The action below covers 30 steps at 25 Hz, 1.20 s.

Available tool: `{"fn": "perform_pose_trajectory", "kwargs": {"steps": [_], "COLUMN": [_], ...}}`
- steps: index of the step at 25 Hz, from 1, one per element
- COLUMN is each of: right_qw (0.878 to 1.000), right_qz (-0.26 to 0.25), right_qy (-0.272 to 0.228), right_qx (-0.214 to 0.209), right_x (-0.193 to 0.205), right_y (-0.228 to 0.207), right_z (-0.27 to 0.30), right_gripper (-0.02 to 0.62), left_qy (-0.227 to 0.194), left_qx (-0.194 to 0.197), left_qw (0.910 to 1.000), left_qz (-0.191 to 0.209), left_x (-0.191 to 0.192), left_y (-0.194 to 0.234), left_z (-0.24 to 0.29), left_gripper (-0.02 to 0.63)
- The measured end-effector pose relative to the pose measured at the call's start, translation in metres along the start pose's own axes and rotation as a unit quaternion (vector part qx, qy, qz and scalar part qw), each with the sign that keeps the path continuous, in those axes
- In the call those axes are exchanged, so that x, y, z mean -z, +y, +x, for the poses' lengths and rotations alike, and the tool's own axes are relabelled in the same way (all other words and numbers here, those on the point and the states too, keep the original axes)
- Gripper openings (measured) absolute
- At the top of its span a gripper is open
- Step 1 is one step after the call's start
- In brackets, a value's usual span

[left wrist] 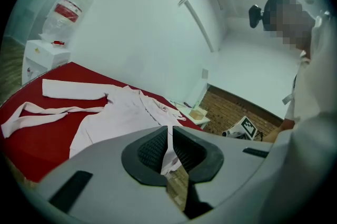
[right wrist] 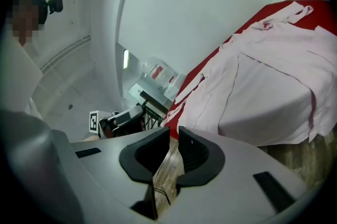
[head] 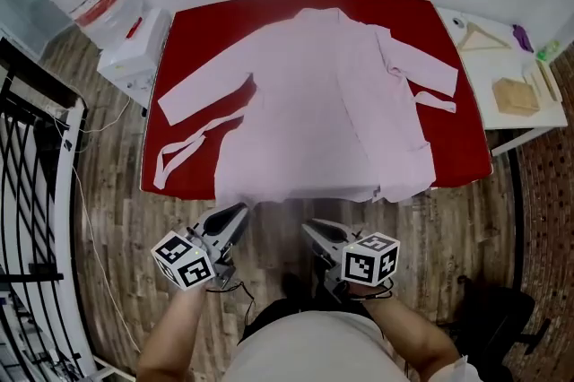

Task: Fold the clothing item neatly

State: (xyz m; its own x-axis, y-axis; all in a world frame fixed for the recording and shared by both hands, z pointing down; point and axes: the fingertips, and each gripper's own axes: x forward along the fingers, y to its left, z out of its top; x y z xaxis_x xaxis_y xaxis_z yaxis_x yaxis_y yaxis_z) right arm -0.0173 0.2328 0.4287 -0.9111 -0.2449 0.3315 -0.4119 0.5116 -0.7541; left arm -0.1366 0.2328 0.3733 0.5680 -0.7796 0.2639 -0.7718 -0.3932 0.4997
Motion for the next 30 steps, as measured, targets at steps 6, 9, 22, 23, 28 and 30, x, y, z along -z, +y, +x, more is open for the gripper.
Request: {"fn": "perform_pose_trajectory", "kwargs": {"steps": [6,9,22,23,28,30], "right_qw": [0.999,0.998,0.994,0.993,0.989,0.988], "right_qz": [0.002,-0.009,-0.005,-0.004,0.012,0.016], "right_qy": [0.038,0.055,0.071,0.069,0.050,0.041], "right_qx": [-0.010,-0.003,0.081,0.091,0.135,0.150], "right_x": [-0.013,-0.010,0.039,0.045,0.062,0.065], "right_y": [-0.027,-0.035,-0.077,-0.081,-0.105,-0.111], "right_z": [0.019,0.028,0.086,0.092,0.118,0.124], "right_gripper": [0.029,0.045,0.136,0.138,0.138,0.138], "left_qy": [0.032,0.053,0.165,0.177,0.245,0.277], "left_qx": [-0.034,-0.048,0.013,0.023,0.088,0.110], "left_qw": [0.9984,0.9958,0.9760,0.9719,0.9325,0.9143], "left_qz": [0.031,0.057,0.142,0.153,0.250,0.274], "left_x": [-0.019,-0.028,-0.061,-0.061,-0.044,-0.031], "left_y": [0.027,0.042,0.132,0.136,0.137,0.134], "left_z": [0.054,0.076,0.171,0.179,0.217,0.230], "left_gripper": [0.008,0.008,0.069,0.083,0.110,0.118]}}
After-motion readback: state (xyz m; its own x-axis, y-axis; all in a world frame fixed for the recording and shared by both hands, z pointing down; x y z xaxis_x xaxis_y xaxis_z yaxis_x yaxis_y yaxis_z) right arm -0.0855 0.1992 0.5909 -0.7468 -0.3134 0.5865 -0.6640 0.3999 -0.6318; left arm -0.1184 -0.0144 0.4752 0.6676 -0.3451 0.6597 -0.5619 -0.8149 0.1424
